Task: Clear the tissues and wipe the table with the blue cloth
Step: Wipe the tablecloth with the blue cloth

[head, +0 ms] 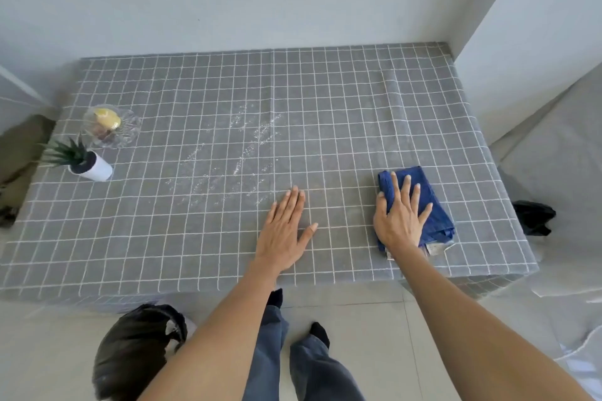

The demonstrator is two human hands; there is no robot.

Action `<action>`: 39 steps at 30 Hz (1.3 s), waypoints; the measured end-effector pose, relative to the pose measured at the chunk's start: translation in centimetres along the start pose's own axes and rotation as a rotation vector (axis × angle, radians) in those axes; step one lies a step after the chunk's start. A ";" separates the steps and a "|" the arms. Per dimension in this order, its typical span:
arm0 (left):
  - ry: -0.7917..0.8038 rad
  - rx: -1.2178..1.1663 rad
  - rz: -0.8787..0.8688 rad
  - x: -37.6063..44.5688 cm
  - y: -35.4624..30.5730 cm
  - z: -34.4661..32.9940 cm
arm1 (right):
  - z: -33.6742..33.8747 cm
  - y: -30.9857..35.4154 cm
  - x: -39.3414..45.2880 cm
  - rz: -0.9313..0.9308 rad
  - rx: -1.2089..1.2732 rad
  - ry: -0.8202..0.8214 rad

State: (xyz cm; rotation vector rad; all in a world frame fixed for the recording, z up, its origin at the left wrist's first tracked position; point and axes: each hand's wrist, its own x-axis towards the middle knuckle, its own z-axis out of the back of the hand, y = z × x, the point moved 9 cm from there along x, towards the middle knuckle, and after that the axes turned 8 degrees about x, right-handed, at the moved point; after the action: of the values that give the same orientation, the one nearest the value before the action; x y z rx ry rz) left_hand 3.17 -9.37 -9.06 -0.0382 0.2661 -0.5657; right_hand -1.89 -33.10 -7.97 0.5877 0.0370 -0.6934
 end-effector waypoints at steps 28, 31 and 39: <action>-0.172 -0.119 0.257 -2.3 34.0 3.0 | -22.5 33.9 -8.3 0.439 -0.130 0.182; -0.184 -0.101 0.259 -2.4 34.0 3.0 | -22.3 33.5 -8.0 0.472 -0.207 0.185; -0.199 -0.103 0.266 -2.6 33.8 3.3 | -21.5 31.9 -6.4 0.462 -0.335 0.167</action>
State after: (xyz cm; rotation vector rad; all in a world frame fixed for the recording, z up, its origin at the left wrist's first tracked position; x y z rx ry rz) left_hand 19.69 20.46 -8.89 -0.1557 0.1037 -0.2801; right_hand 16.06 1.50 -8.71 0.3112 0.1642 -0.1802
